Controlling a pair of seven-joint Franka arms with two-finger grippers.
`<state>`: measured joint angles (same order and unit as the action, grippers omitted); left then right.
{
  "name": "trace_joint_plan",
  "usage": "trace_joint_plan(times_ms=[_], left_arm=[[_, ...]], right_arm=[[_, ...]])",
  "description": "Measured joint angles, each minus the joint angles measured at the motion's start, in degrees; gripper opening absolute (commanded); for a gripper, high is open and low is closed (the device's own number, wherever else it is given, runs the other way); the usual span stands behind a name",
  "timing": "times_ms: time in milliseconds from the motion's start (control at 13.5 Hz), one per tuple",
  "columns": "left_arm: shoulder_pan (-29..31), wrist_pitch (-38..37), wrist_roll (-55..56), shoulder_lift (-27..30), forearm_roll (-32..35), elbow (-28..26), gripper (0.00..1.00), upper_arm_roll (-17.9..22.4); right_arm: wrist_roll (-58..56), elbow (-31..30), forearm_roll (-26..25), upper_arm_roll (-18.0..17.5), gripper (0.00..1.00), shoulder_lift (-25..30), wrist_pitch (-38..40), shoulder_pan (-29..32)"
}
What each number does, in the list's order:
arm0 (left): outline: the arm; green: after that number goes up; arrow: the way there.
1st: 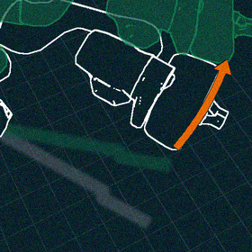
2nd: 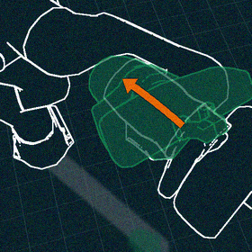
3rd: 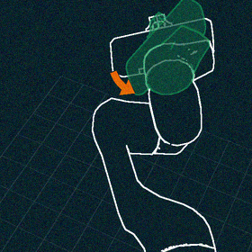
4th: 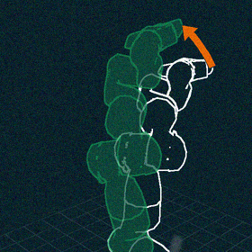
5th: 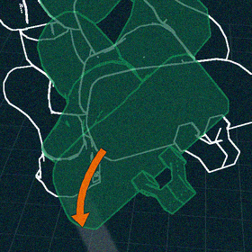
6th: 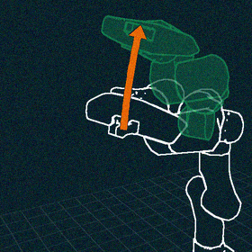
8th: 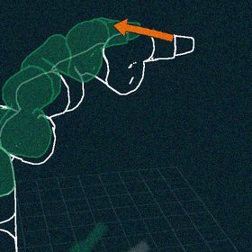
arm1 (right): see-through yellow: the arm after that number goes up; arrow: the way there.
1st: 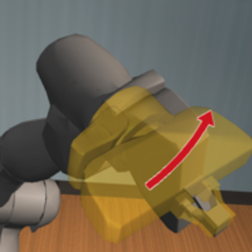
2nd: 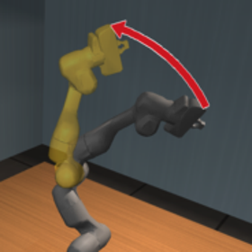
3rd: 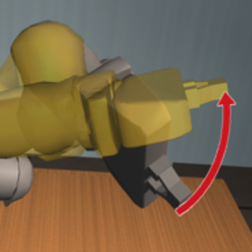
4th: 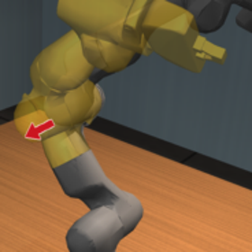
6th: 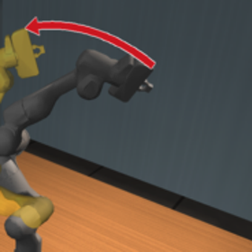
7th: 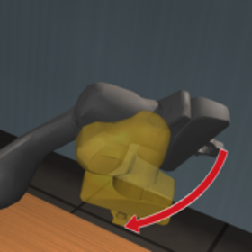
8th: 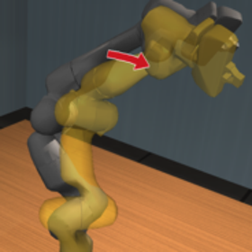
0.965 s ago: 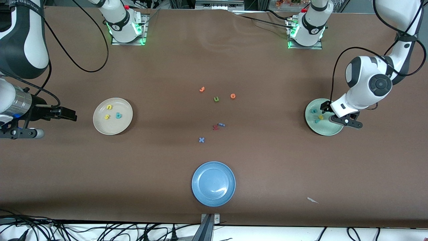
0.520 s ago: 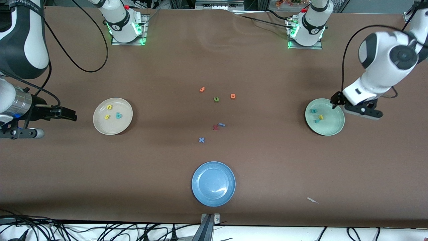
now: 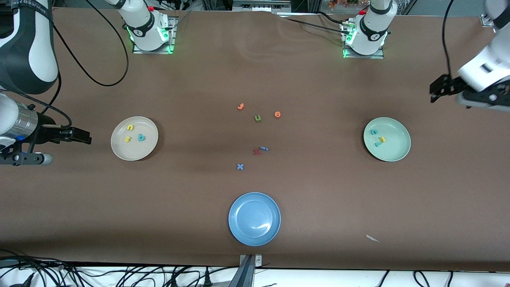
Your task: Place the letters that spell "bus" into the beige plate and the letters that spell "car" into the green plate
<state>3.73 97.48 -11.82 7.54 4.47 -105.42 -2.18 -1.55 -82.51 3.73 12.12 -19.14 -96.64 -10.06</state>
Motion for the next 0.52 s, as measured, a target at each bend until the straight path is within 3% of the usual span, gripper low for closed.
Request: trace_joint_plan(times_ms=[223,520], left_arm=[[0.01,-8.96,1.46,-0.1,-3.4,6.51,1.0,2.0],[-0.1,-10.3,1.5,-1.87,-4.82,7.29,1.0,3.45]], right_arm=[[0.0,-0.01,-0.01,0.0,1.0,0.0,0.0,0.02],[0.0,-0.01,-0.01,0.0,1.0,0.0,0.0,0.02]])
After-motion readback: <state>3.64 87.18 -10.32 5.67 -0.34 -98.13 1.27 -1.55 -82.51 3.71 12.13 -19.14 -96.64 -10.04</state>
